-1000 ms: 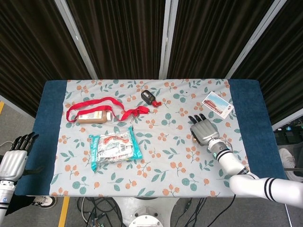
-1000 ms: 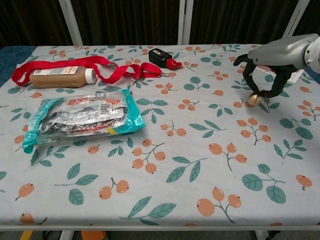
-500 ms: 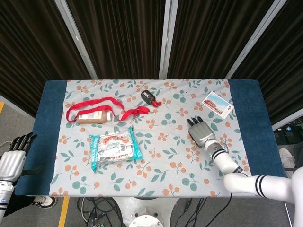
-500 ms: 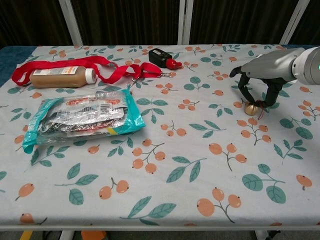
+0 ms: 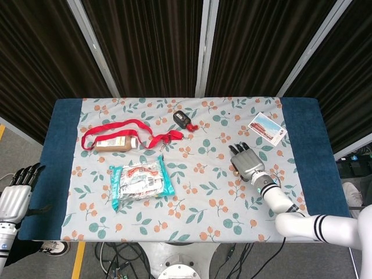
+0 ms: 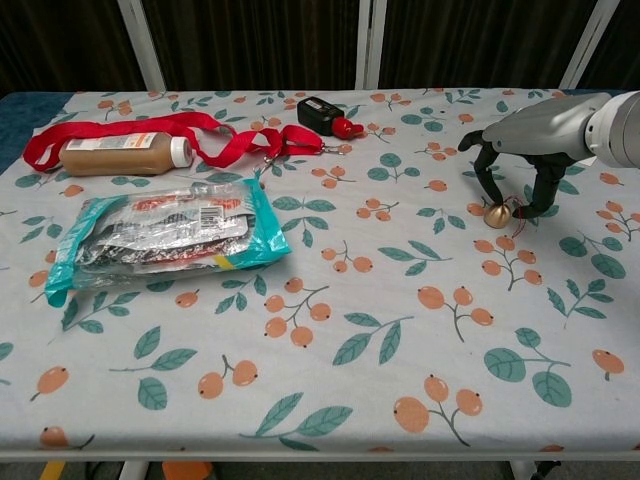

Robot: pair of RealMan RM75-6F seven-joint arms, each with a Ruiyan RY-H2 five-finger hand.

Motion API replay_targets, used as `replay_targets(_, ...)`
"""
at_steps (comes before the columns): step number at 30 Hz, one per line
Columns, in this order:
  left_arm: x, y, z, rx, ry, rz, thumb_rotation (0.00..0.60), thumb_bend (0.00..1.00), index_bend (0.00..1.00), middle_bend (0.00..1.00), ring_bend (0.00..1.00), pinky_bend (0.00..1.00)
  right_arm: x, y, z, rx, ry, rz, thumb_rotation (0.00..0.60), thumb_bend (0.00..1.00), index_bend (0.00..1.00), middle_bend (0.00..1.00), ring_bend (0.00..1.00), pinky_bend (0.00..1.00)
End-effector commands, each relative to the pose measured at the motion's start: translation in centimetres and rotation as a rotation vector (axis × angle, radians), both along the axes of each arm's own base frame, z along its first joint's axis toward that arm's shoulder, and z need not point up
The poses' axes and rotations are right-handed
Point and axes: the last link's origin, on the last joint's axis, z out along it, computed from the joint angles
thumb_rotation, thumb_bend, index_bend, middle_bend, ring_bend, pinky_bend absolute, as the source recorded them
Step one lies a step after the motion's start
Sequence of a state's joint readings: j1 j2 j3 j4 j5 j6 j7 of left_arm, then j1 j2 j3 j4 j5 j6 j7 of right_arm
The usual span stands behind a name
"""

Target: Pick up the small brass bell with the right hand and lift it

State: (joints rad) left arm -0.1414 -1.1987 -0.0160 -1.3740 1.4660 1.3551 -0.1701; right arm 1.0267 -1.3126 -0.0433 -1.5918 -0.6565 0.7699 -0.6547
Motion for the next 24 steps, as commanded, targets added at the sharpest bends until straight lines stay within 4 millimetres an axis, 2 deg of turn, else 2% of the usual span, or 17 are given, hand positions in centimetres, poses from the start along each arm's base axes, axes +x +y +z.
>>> replay_targets(1,0.0,0.0,0.0,0.000,0.000,0.001,0.599,0.03,0.01,0.00,0.00,0.00,0.2,0.0,0.2,-0.008,-0.012,0.004,0.600,0.17,0.43,0.00,0.00,0.00)
replay_targets(6,0.0,0.0,0.1,0.002,0.000,0.000,0.600,0.04,0.01,0.00,0.00,0.00,0.8,-0.1,1.6,-0.041,-0.057,0.017,0.600,0.14,0.35,0.00,0.00,0.00)
replay_targets(9,0.0,0.0,0.1,0.004,0.000,-0.001,0.600,0.04,0.01,0.00,0.00,0.00,0.8,0.3,3.4,-0.086,-0.072,0.034,0.600,0.14,0.28,0.00,0.00,0.00)
replay_targets(12,0.1,-0.1,0.2,0.010,-0.001,-0.002,0.600,0.03,0.01,0.00,0.00,0.00,-0.2,1.3,5.8,-0.164,-0.078,0.039,0.600,0.11,0.06,0.00,0.00,0.00)
replay_targets(13,0.1,-0.1,0.2,0.013,-0.001,-0.003,0.600,0.03,0.01,0.00,0.00,0.00,-0.8,1.9,6.8,-0.208,-0.086,0.042,0.600,0.10,0.01,0.00,0.00,0.00)
replay_targets(17,0.4,0.1,0.5,0.029,0.008,-0.011,0.600,0.04,0.01,0.00,0.00,0.00,-4.3,5.3,9.5,-0.350,-0.111,0.045,0.600,0.06,0.00,0.00,0.00,0.00)
replay_targets(22,0.6,0.4,1.1,0.056,0.037,-0.029,0.600,0.04,0.01,0.00,0.00,0.00,-9.9,10.4,11.6,-0.520,-0.172,0.046,0.600,0.05,0.00,0.00,0.00,0.00)
replay_targets(24,0.8,0.5,1.3,0.064,0.043,-0.035,0.600,0.03,0.01,0.00,0.00,0.00,-11.7,12.0,11.8,-0.561,-0.188,0.036,0.600,0.05,0.00,0.00,0.00,0.00)
